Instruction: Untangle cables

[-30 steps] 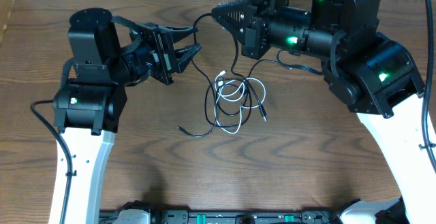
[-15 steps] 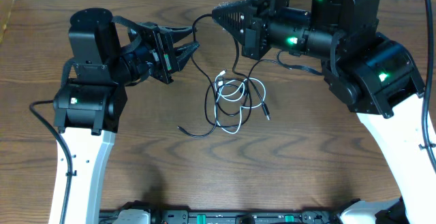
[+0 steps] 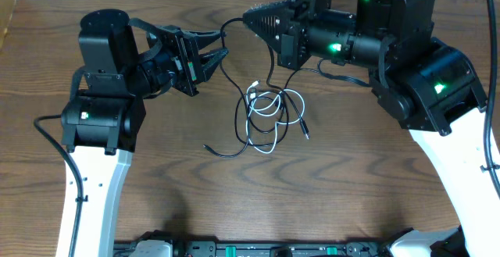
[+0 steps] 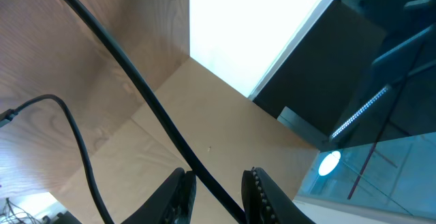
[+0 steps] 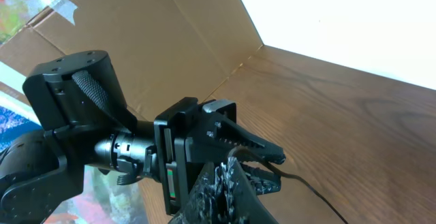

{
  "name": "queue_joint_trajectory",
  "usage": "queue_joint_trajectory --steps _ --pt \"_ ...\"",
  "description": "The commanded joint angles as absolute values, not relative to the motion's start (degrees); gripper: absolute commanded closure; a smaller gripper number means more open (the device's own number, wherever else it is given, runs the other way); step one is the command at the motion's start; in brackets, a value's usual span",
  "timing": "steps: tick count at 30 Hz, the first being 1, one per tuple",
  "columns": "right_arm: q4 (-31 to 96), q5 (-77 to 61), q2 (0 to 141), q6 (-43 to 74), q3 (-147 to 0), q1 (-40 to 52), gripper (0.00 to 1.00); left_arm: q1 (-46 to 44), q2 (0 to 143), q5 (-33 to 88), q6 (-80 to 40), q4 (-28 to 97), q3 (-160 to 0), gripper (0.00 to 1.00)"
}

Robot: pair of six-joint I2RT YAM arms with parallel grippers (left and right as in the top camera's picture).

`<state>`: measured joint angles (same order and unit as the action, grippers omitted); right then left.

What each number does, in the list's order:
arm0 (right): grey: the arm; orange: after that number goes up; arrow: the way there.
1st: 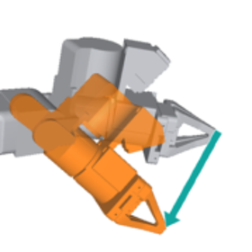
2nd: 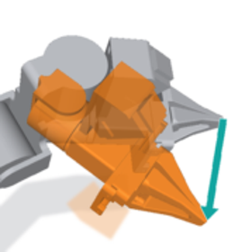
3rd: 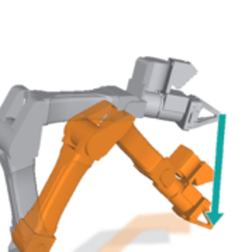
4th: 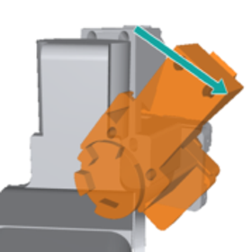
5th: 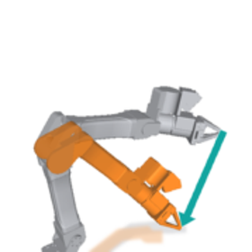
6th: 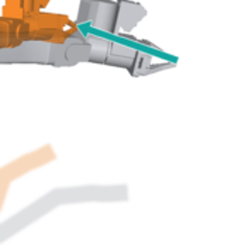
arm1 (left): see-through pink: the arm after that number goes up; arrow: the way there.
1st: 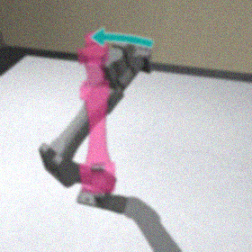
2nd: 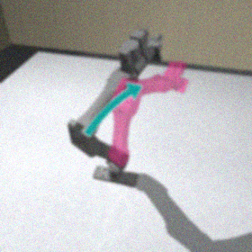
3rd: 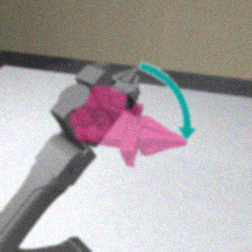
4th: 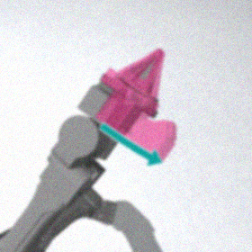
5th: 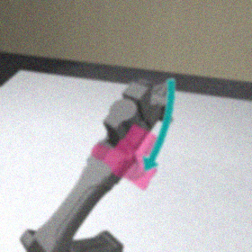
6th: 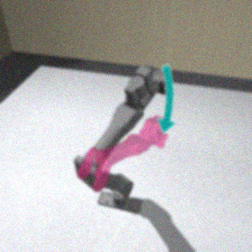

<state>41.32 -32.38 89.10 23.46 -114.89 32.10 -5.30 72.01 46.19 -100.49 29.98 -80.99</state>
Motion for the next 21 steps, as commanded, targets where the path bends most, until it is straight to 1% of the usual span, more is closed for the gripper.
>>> queue_joint_trajectory --steps 1,11,12,13,15,16,18,21 --pt "41.50 -33.43 88.62 23.75 -114.63 31.99 0.99 -5.15 72.36 49.04 -100.84 29.69 -80.88 0.71" --pt "41.74 -34.06 88.62 23.73 -114.63 32.10 0.99 -5.15 72.44 50.63 -100.84 29.21 -80.88 0.71" --pt "41.78 -34.06 88.62 23.70 -114.63 32.08 0.99 -5.15 72.44 50.63 -100.82 29.21 -80.88 0.69" --pt "41.82 -34.06 88.62 23.70 -114.63 32.08 0.99 -5.15 72.44 50.63 -100.82 29.21 -80.88 0.63" --pt "42.09 -34.09 88.62 23.70 -114.63 32.10 0.99 -5.15 72.44 50.61 -100.82 29.21 -80.88 0.57" --pt "42.26 -34.33 88.62 23.62 -114.63 32.10 0.99 -5.15 72.44 50.59 -100.84 29.21 -80.88 0.52" --pt "42.48 -35.33 88.62 23.27 -114.63 32.10 0.99 -5.15 72.53 50.52 -100.86 29.19 -80.88 0.49" --pt "42.61 -35.35 88.62 23.27 -114.63 32.10 0.99 -5.15 72.62 50.54 -100.84 29.21 -80.88 0.49"
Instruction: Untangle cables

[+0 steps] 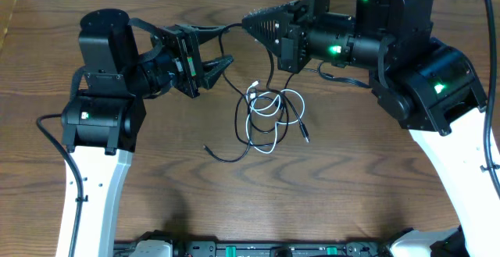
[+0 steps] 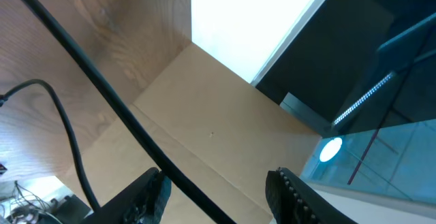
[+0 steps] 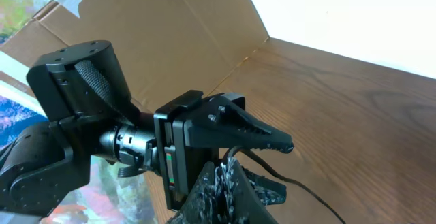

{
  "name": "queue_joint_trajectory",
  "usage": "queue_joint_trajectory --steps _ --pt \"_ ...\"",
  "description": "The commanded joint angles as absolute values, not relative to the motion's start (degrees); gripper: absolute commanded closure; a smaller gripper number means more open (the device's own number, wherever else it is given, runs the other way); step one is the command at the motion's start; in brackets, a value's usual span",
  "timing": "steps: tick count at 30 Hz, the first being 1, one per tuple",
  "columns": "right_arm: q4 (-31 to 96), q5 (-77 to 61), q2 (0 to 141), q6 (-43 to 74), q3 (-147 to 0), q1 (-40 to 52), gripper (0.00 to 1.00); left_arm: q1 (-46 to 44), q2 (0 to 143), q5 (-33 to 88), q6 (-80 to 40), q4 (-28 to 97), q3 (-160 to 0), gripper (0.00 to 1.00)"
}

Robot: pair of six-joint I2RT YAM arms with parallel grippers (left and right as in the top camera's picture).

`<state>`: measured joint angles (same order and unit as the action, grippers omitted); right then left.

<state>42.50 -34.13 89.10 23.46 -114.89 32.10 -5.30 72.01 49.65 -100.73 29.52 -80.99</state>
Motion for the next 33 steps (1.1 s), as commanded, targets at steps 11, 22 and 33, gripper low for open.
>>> queue_joint_trajectory --steps 11,22,33 --pt "42.61 -35.35 88.62 23.27 -114.63 32.08 0.99 -5.15 72.64 50.54 -100.84 29.21 -80.88 0.81" --pt "44.47 -33.04 88.62 23.09 -114.63 31.16 0.99 -5.15 72.66 46.52 -96.82 29.23 -80.88 0.93" --pt "60.29 -17.89 88.62 23.07 -114.63 24.75 0.18 -5.04 72.53 34.87 -74.04 21.82 -81.01 0.93"
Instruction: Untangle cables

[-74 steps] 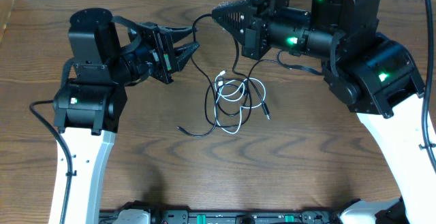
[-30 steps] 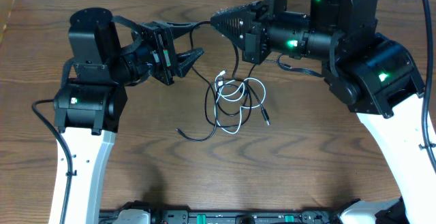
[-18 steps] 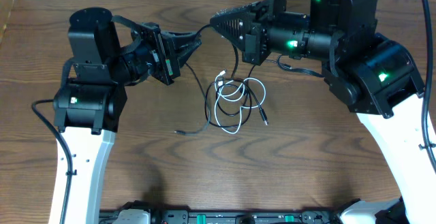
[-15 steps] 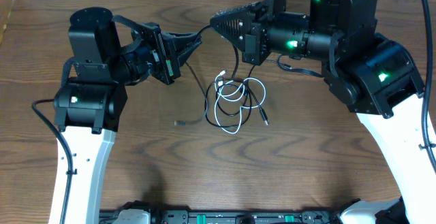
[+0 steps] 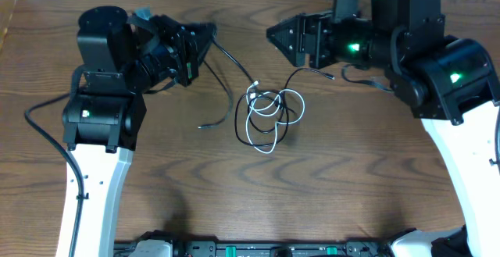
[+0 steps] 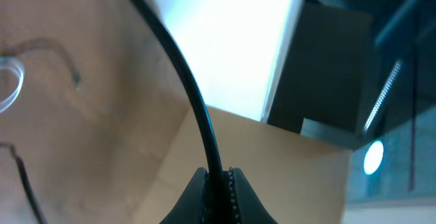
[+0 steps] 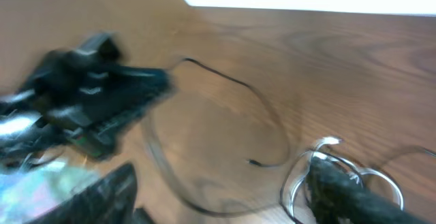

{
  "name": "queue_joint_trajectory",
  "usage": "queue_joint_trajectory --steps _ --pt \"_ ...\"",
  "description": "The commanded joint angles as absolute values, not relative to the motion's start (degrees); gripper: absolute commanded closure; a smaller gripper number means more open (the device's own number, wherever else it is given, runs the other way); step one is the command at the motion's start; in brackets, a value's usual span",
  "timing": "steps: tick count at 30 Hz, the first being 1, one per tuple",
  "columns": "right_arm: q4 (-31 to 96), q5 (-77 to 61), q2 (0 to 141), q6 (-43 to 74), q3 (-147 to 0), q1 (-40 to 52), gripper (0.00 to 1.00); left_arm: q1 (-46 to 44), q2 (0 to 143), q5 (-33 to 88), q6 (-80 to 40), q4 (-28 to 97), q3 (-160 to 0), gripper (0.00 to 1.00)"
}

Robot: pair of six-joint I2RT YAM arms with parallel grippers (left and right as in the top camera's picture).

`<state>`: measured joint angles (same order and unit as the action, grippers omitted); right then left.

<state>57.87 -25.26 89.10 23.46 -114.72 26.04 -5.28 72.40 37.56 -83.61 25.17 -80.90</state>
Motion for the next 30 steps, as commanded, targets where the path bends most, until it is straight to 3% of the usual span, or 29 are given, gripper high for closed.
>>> queue_joint_trajectory --steps 1,8,16,23,30 --pt "61.67 -15.97 88.62 23.05 -114.63 24.36 0.18 -5.04 72.53 34.85 -73.28 20.60 -81.25 0.93" --pt "69.28 -9.13 88.62 21.17 -114.63 23.18 0.13 -5.04 72.55 29.34 -61.93 15.05 -84.51 0.93" --pt "74.00 -9.13 89.60 18.11 -114.56 23.24 0.10 -5.04 72.93 25.85 -61.84 15.05 -91.18 0.93" --pt "76.97 -9.13 93.51 18.15 -114.56 23.24 0.09 -5.04 72.99 29.28 -86.67 10.28 -93.36 0.93" --pt "79.59 -9.13 97.82 17.26 -114.56 23.24 0.11 -5.41 73.80 32.58 -100.68 7.99 -93.36 0.93"
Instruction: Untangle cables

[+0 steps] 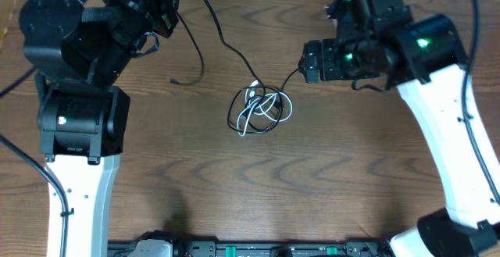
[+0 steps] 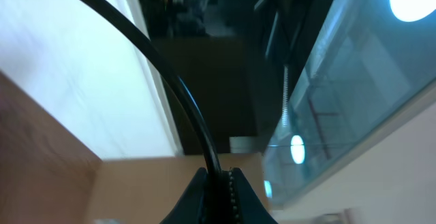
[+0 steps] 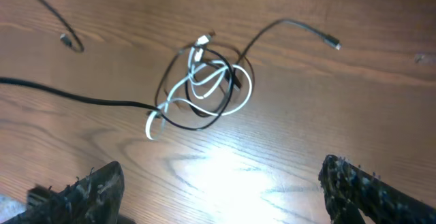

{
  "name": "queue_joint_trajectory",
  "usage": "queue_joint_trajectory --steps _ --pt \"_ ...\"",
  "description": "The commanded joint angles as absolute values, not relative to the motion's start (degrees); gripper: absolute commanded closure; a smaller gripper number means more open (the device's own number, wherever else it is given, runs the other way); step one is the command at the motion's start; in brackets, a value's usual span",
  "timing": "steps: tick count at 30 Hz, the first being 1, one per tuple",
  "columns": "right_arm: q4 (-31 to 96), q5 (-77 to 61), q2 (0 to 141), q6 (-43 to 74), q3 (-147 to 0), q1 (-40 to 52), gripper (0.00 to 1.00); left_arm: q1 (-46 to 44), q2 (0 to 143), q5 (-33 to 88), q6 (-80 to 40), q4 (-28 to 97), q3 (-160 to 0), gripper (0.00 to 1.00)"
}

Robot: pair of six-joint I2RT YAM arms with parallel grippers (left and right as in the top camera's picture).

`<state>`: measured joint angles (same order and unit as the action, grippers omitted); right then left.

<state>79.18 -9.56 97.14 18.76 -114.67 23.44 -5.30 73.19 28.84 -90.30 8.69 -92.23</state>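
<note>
A knot of white cable and black cable (image 1: 261,107) lies mid-table, seen too in the right wrist view as the tangle (image 3: 203,81). One black cable (image 1: 212,24) rises from it to the far left. My left gripper (image 1: 167,2) is shut on that cable high above the table; its view shows the gripper (image 2: 216,178) pinching the cable (image 2: 170,81). My right gripper (image 1: 311,62) hangs open to the right of the knot, and in its own view the gripper (image 3: 221,176) holds nothing, fingers (image 3: 85,190) wide apart.
A loose black plug end (image 1: 175,80) dangles left of the knot. Another plug end (image 3: 332,43) lies on the wood toward the right arm. The brown wooden table (image 1: 312,187) runs to a white wall at the back edge.
My left gripper, still shut on the black cable, now sits higher and farther back-left. The right gripper stays open and has drawn back to the right. The knot looks smaller and tighter.
First my right gripper held the black cable shut between the left gripper's open jaws. Then the left jaws stood wider around it. Then the left was shut on the cable and the right open and apart. Now the left holds it high.
</note>
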Motion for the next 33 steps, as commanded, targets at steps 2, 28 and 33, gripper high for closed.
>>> queue_joint_trajectory --steps 2,28,33 --pt "79.50 -9.13 98.56 16.82 -114.56 23.24 0.09 -6.22 74.08 34.33 -104.29 7.97 -93.36 0.92" --pt "36.42 -33.43 107.77 25.89 -79.79 26.55 0.01 -3.27 74.81 29.69 -110.21 2.48 -93.36 0.92" --pt "23.62 -36.62 107.81 27.92 -72.99 29.71 0.01 -3.29 74.81 29.50 -110.24 2.50 -93.36 0.92"
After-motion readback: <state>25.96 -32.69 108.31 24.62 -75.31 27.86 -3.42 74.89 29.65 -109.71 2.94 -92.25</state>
